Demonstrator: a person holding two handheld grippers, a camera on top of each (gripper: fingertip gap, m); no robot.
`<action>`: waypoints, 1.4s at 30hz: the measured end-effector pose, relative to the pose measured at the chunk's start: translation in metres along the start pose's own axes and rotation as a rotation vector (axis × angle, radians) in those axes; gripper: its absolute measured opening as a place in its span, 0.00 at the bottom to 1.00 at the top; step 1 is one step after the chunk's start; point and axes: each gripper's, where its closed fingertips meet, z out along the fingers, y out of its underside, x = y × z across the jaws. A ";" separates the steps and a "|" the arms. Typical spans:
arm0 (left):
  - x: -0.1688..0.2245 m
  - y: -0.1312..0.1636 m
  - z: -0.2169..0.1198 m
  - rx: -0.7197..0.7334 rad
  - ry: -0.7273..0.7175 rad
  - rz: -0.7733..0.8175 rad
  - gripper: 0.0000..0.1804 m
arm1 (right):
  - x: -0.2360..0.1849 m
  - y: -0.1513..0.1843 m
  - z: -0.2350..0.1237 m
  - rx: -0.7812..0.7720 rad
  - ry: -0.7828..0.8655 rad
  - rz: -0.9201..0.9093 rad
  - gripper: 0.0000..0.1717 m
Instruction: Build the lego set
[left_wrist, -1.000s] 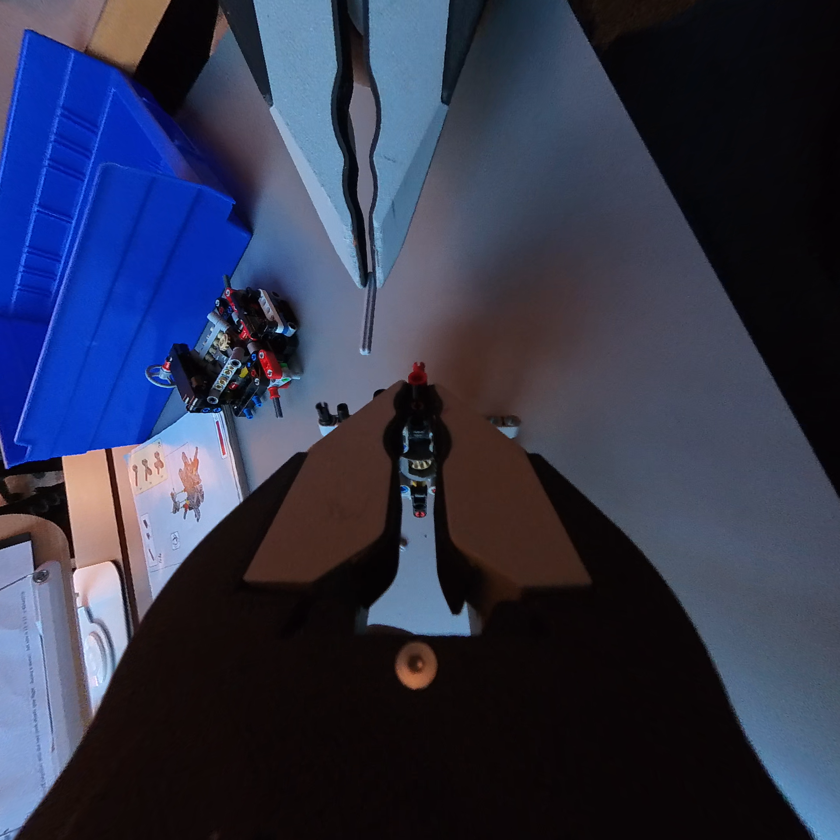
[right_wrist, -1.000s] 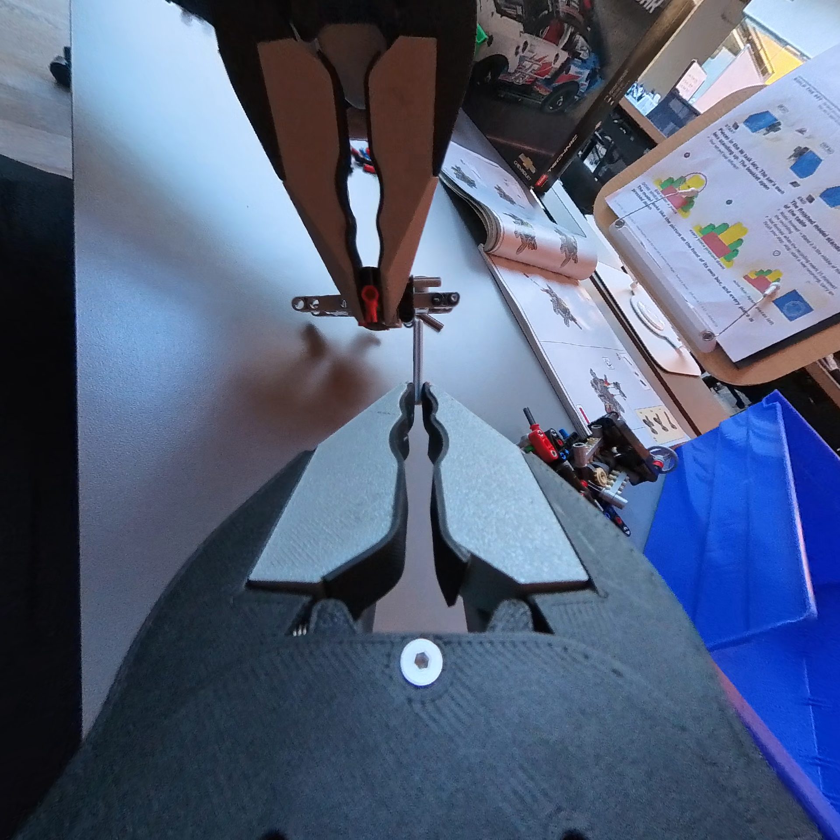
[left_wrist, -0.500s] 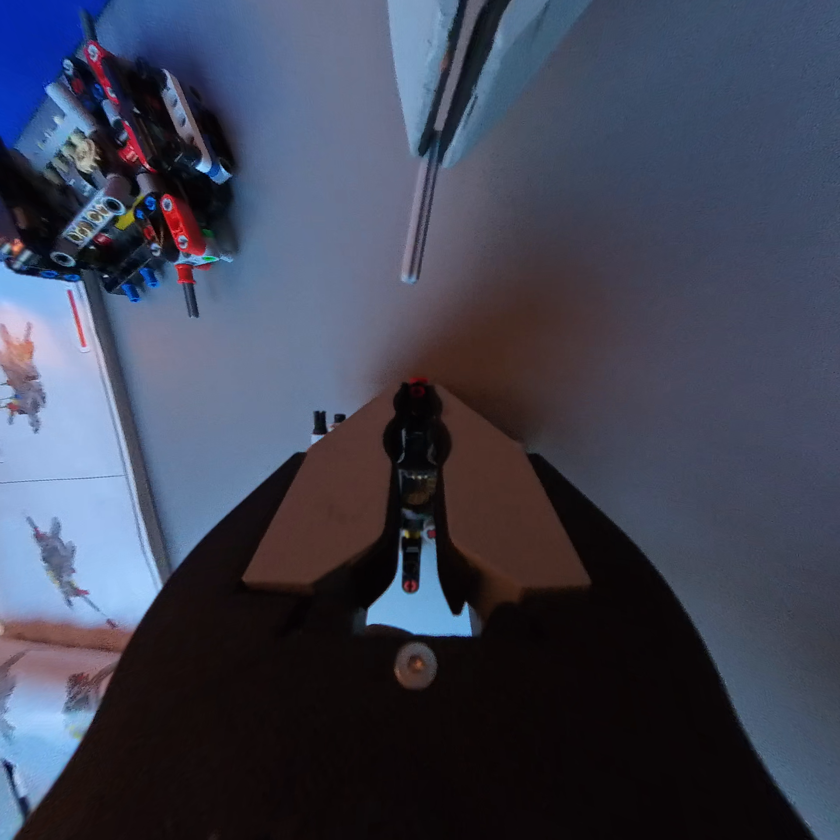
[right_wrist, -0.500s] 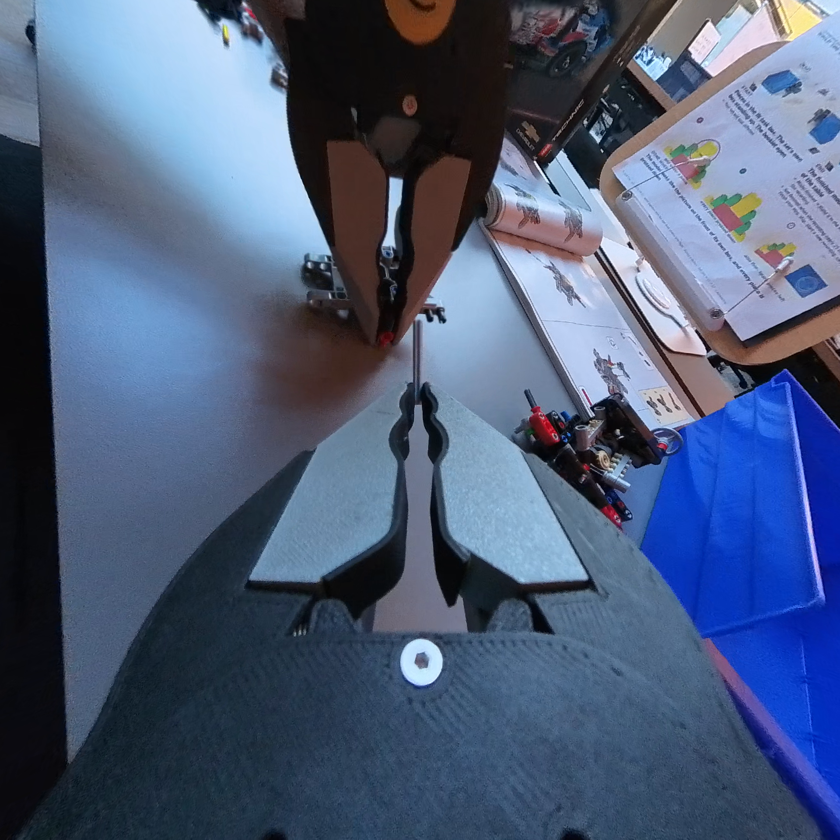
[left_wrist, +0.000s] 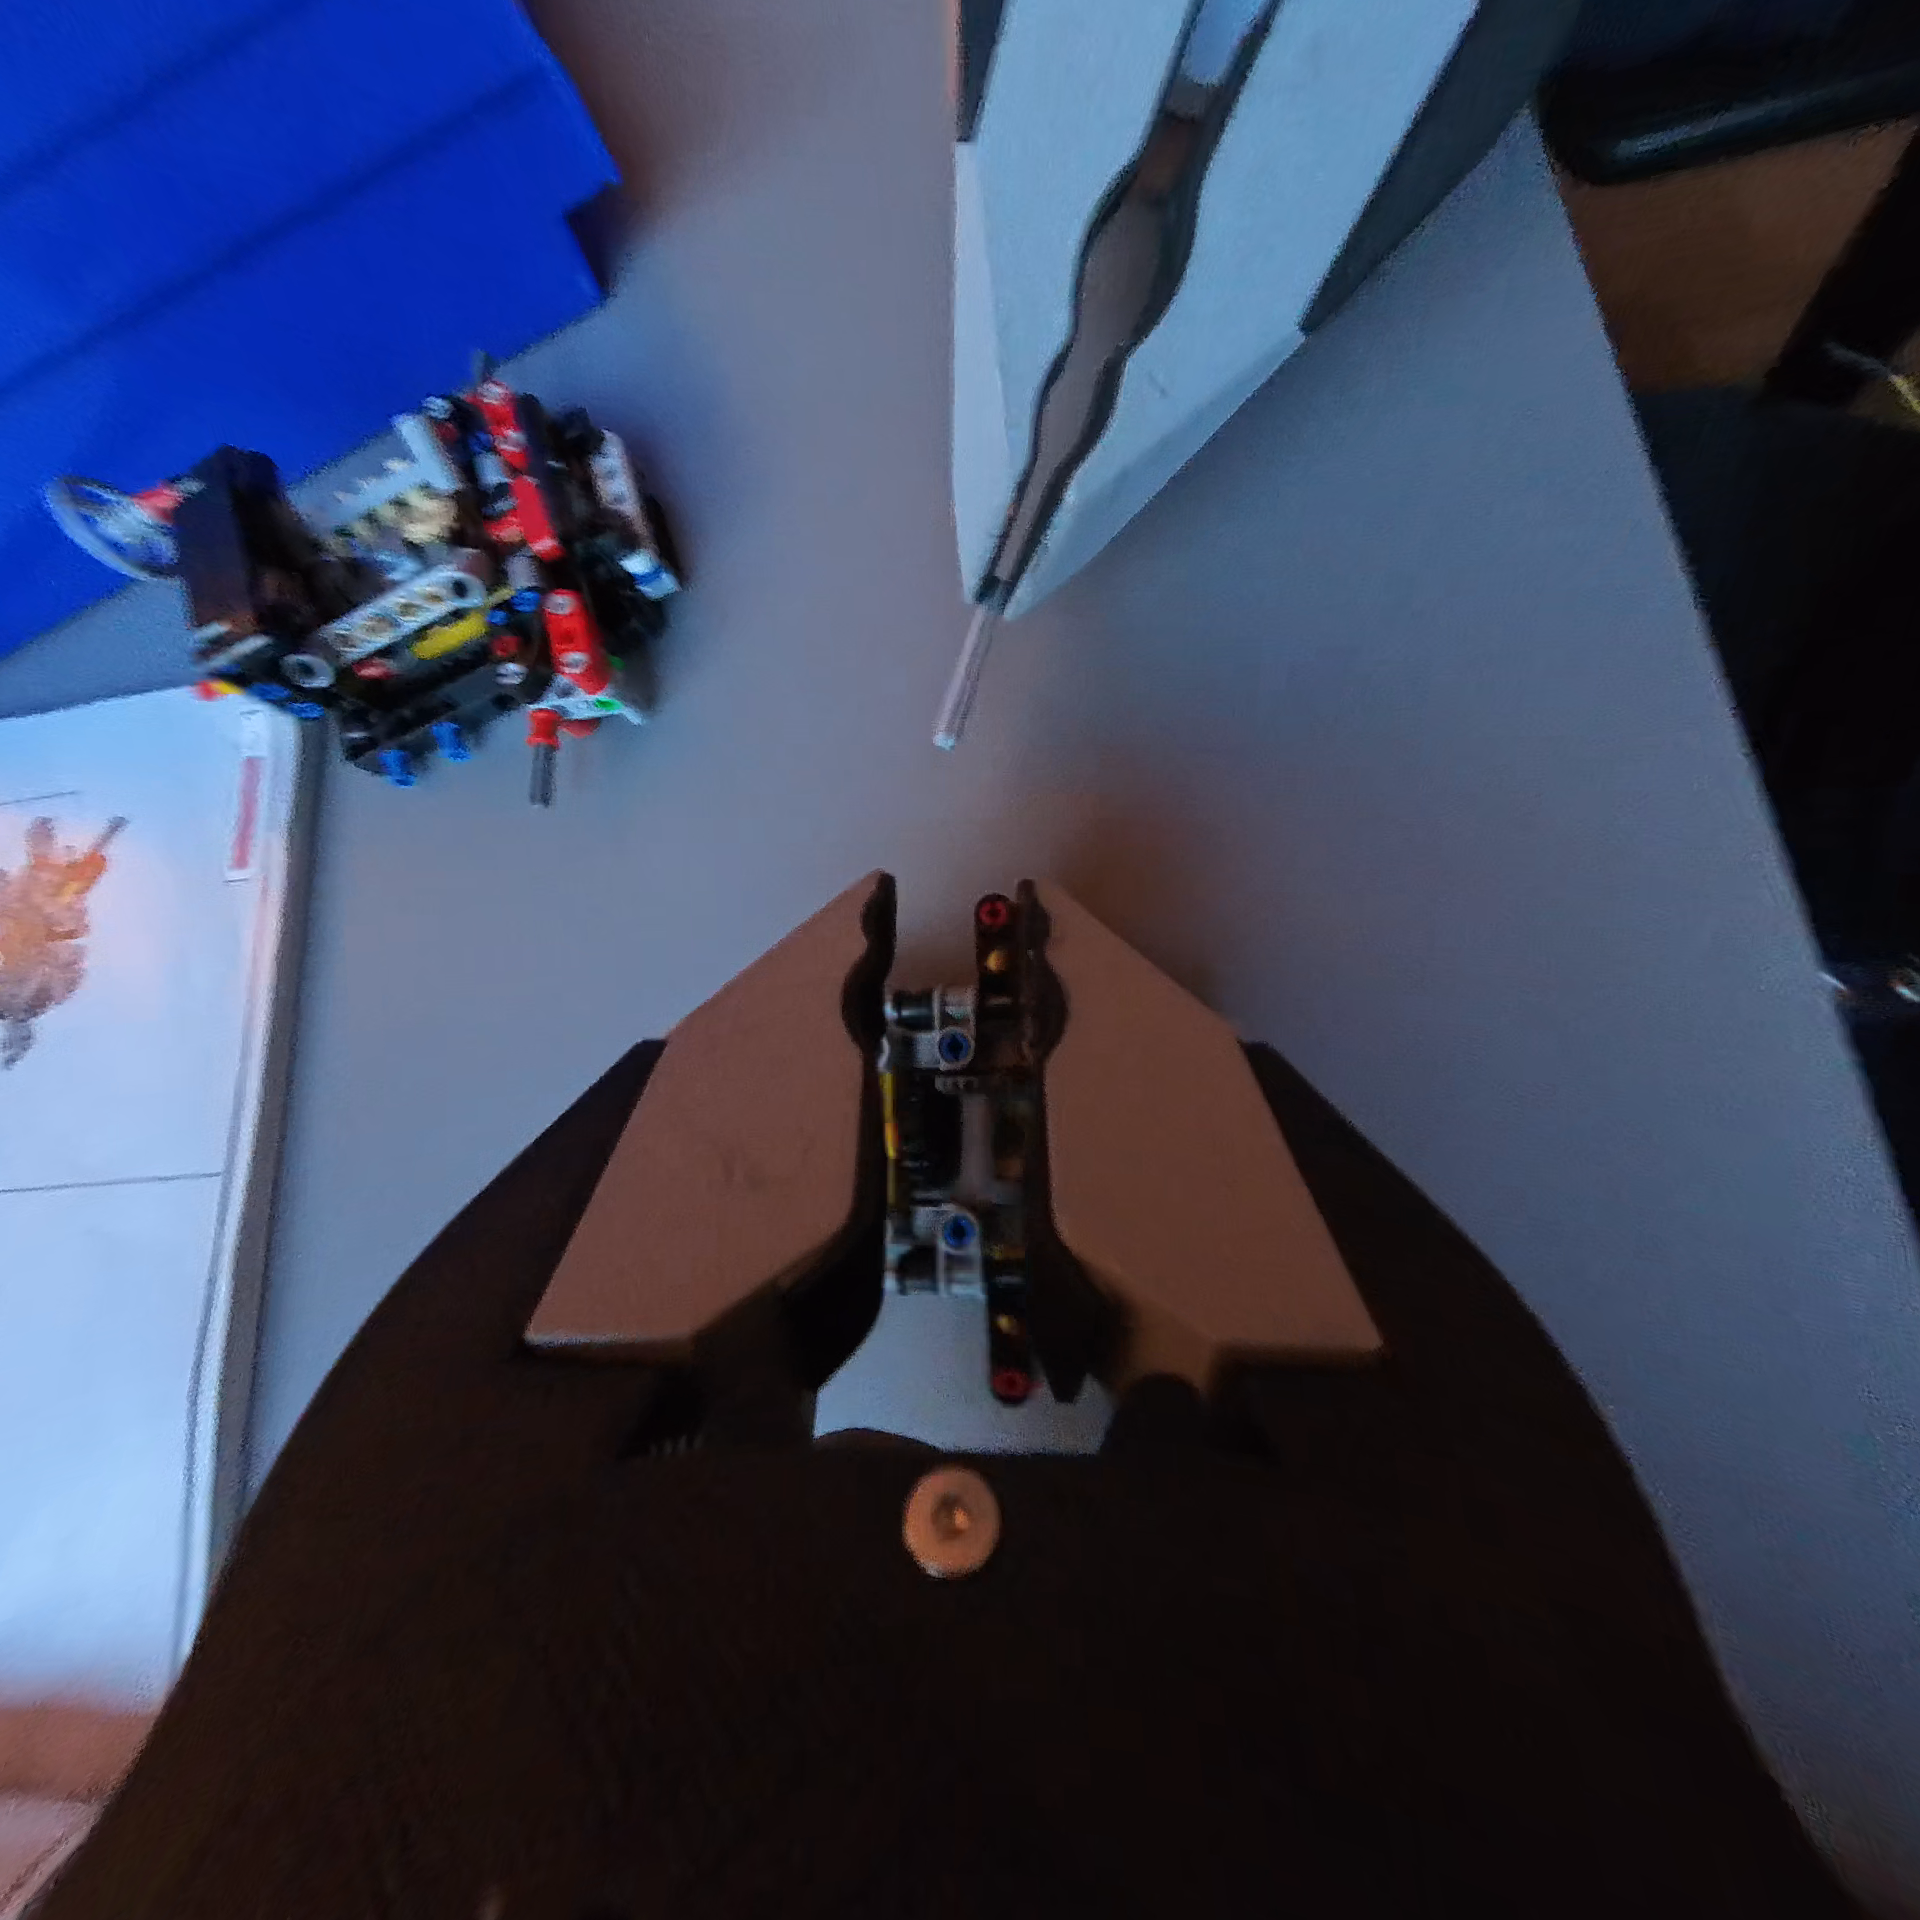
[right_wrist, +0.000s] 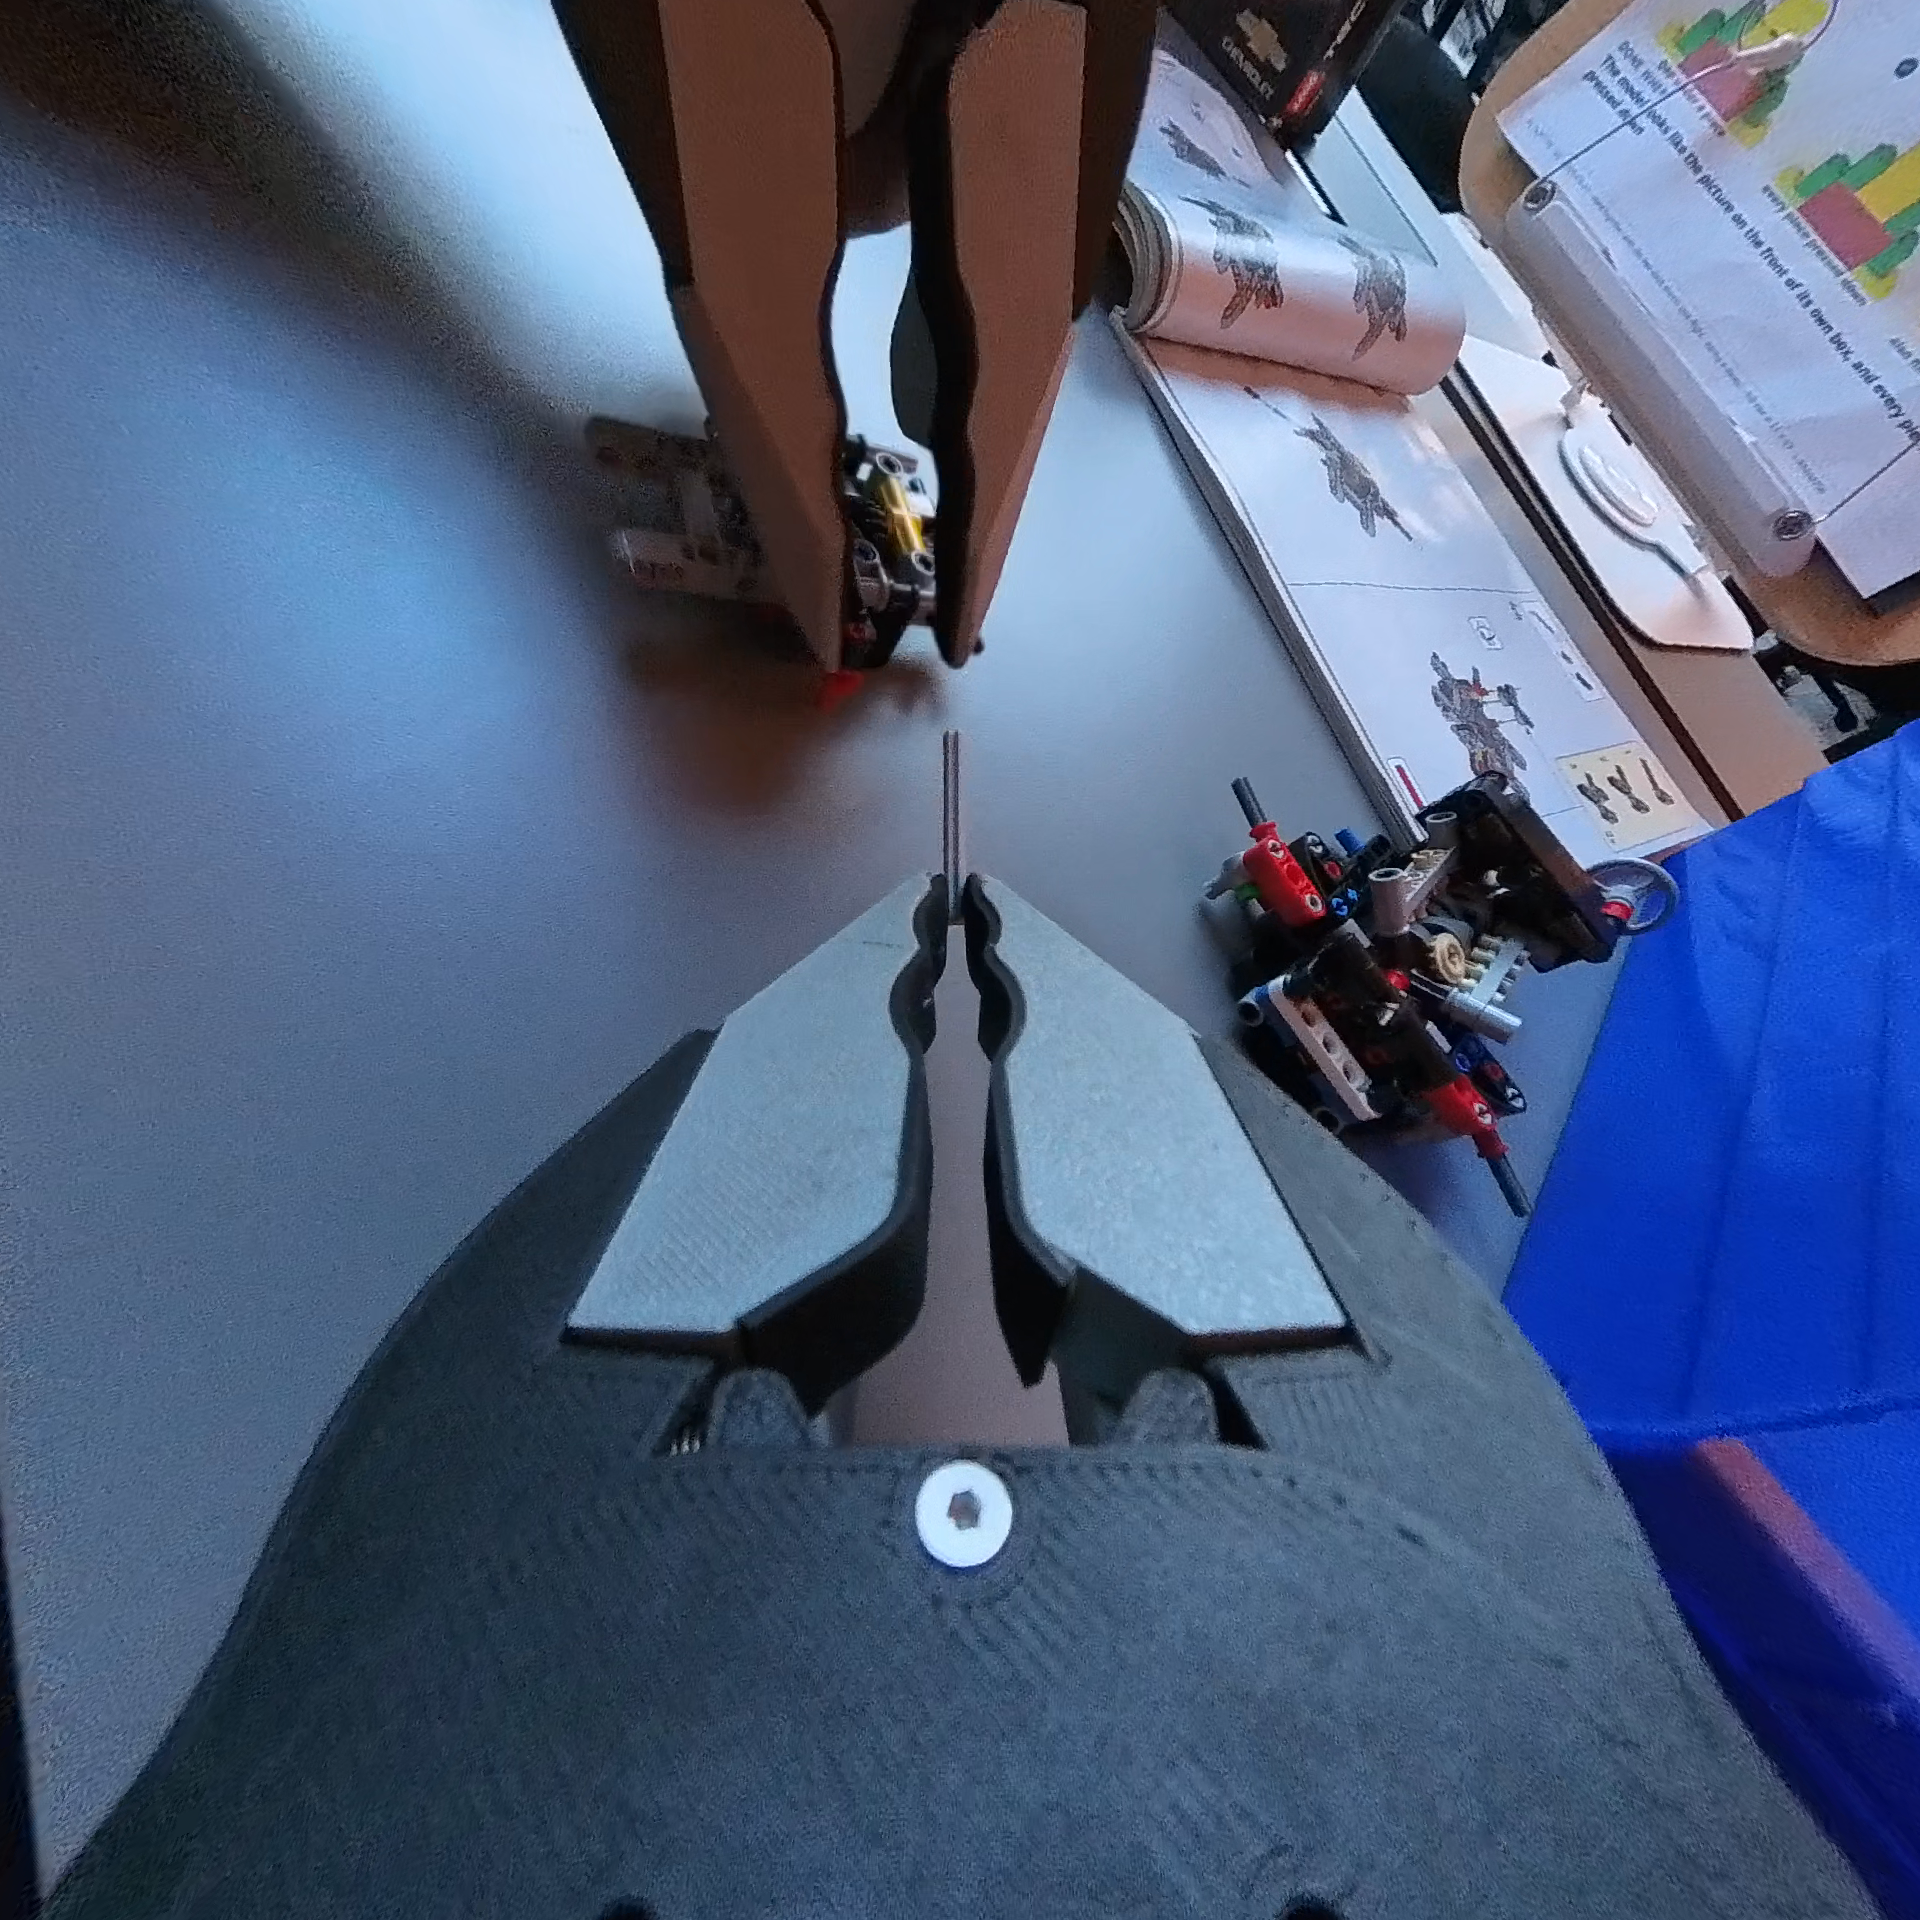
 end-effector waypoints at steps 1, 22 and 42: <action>-0.006 -0.002 -0.001 0.034 -0.037 0.000 0.12 | 0.001 0.000 0.001 -0.002 0.004 0.001 0.00; -0.002 -0.021 -0.006 0.158 -0.044 -0.056 0.10 | 0.001 -0.025 0.004 0.102 -0.001 0.021 0.00; 0.010 -0.017 -0.002 0.143 -0.008 0.020 0.03 | -0.009 -0.027 0.010 0.087 -0.042 -0.012 0.00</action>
